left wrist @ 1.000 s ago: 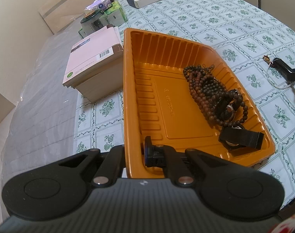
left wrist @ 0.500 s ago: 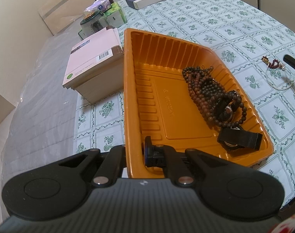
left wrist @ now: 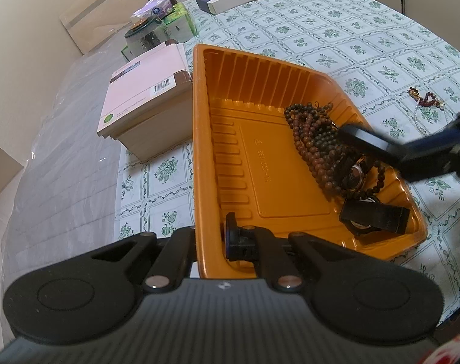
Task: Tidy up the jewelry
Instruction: 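Carry the black pendant into the orange tray and release it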
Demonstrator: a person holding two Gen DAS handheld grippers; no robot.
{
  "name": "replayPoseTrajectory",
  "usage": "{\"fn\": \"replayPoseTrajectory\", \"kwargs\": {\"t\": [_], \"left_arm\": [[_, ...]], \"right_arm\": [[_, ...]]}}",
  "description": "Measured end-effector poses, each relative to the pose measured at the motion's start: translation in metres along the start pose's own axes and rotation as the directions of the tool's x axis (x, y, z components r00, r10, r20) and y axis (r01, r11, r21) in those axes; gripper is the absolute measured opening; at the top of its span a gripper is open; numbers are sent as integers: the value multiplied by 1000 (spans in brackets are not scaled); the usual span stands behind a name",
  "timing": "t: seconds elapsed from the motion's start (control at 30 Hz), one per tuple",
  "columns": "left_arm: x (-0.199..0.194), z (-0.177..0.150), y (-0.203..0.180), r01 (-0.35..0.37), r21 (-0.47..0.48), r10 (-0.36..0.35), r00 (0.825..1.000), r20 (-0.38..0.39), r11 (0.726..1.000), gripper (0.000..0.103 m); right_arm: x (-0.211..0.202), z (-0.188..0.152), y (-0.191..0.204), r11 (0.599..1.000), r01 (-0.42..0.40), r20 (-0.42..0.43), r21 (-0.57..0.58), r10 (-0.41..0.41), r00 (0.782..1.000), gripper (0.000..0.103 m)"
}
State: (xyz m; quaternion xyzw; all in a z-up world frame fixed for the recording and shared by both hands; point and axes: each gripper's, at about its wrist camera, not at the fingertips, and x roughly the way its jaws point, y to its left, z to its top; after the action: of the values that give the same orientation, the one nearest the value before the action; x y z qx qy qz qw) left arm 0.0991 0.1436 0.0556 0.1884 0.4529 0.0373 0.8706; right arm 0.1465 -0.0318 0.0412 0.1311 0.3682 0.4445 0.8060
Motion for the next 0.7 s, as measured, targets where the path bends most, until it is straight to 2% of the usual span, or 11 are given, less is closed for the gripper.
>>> {"fn": "replayPoseTrajectory", "kwargs": {"t": [0.23, 0.3, 0.4, 0.57, 0.7], "left_arm": [[1, 0, 0, 2, -5, -2, 1000, 0, 1000, 3], [2, -1, 0, 1, -3, -1, 1000, 0, 1000, 3], [2, -1, 0, 0, -3, 0, 1000, 0, 1000, 3], [2, 0, -1, -2, -3, 2, 1000, 0, 1000, 3], [2, -1, -1, -3, -2, 3, 1000, 1, 1000, 3]], "right_arm": [[22, -5, 2, 1000, -11, -26, 10, 11, 1000, 25], [18, -6, -3, 999, -10, -16, 30, 10, 1000, 52], [-2, -9, -12, 999, -1, 23, 41, 0, 1000, 55], [-40, -27, -45, 989, 137, 67, 58, -141, 988, 55], [-66, -44, -81, 949, 298, 81, 100, -306, 949, 55]]}}
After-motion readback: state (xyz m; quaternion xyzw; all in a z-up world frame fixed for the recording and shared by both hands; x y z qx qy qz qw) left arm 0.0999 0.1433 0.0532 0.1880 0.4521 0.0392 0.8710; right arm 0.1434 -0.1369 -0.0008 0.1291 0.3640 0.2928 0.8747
